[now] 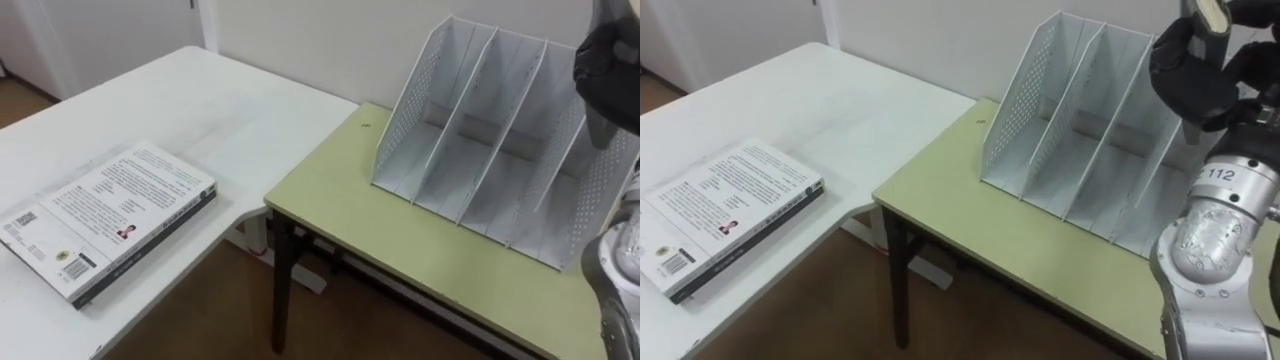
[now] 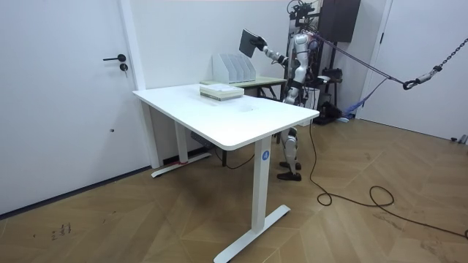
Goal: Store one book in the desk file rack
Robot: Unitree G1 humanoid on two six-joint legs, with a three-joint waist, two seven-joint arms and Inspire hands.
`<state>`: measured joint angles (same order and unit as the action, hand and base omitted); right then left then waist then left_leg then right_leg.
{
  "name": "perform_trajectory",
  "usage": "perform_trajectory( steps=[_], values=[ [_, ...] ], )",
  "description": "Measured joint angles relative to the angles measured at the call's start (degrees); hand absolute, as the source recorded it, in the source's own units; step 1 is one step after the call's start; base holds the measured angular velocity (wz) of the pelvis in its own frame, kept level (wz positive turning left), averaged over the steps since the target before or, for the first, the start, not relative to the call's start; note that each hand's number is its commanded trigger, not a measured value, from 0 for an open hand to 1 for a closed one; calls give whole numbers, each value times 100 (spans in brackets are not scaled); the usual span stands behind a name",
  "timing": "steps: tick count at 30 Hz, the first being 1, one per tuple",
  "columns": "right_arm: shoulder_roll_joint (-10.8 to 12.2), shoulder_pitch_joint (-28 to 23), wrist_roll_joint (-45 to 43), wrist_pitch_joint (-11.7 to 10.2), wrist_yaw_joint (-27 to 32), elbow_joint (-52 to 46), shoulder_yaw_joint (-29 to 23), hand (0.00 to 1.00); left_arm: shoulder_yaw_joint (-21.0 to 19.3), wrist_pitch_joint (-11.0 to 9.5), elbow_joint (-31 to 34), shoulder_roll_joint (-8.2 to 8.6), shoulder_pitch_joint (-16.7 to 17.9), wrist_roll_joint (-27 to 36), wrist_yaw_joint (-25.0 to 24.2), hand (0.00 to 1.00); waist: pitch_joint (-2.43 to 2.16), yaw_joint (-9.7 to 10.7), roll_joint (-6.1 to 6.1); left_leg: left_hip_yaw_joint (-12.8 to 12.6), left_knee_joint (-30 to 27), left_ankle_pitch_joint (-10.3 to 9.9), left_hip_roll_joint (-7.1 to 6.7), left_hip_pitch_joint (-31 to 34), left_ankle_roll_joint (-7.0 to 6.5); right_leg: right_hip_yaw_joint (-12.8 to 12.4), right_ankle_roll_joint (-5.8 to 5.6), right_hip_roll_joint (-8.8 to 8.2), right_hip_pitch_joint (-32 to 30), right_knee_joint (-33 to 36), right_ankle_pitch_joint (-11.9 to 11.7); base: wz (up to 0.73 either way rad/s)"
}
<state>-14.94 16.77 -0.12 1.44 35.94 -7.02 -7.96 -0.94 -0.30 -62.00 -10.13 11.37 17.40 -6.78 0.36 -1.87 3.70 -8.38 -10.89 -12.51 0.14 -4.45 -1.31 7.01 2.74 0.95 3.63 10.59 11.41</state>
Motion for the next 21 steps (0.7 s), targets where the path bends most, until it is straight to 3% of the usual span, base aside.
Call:
perform_trajectory(
  steps=[7,21],
  values=[
    [-85,412,323,7,109,667,3,100,10,50,-6,-16,-62,-184,48,0,-12,-2,-17,32,13,0,10,-8,0,63,2,9,29,14,-11,1],
    [-138,586,905,176,321,1213,12,100,9,216,12,-34,-65,-186,157,0,-35,-12,-13,107,6,4,11,1,2,268,6,-72,37,30,-15,2]
  ],
)
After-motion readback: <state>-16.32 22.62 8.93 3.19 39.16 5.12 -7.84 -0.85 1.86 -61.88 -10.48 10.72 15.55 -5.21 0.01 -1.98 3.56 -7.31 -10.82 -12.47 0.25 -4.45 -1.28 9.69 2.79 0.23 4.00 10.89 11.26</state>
